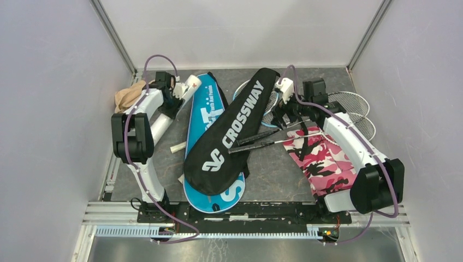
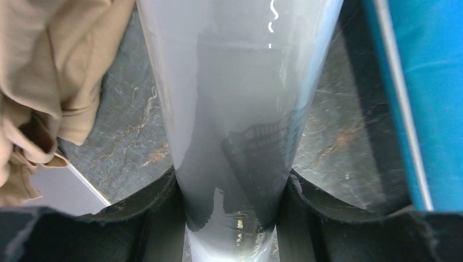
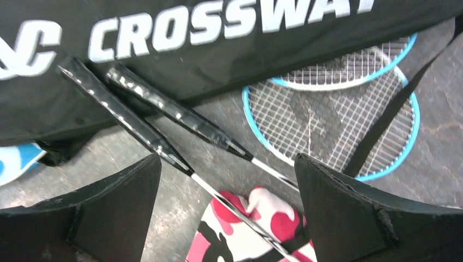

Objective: Pack up the badminton gear
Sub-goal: Place the shuttle tube at the center of the board.

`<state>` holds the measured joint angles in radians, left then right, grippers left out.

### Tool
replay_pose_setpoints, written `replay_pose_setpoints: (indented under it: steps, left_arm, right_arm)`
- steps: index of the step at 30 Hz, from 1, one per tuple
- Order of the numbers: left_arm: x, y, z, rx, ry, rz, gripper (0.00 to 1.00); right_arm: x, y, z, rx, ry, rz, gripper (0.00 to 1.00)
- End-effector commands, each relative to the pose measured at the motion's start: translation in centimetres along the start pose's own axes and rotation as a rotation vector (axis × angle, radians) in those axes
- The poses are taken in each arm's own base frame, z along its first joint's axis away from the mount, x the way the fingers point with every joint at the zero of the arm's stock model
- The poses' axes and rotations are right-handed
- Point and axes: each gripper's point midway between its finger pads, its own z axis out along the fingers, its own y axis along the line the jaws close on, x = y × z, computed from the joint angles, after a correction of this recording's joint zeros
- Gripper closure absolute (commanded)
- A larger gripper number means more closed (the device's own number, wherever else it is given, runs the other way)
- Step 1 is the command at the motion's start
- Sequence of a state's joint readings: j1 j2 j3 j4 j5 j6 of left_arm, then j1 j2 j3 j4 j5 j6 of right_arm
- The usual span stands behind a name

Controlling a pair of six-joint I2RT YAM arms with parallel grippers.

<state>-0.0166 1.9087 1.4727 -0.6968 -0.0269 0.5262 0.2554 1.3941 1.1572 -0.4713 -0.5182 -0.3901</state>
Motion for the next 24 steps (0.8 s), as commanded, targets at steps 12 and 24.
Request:
replay_pose_setpoints:
  steps: [12,24]
  left_arm:
    - [-0.1,3.0,-1.1,-0.067,-0.024,-0.032,0.14]
    - [-0.5,3.4,-5.3,-0.118,-0.124,-0.083,0.00]
  right_arm:
    - [2.0,-3.8,7.2,0.063,0.041,0.280,0.03]
    - [3.5,-5.0,13.6,0.035,0.046,0.517,0.11]
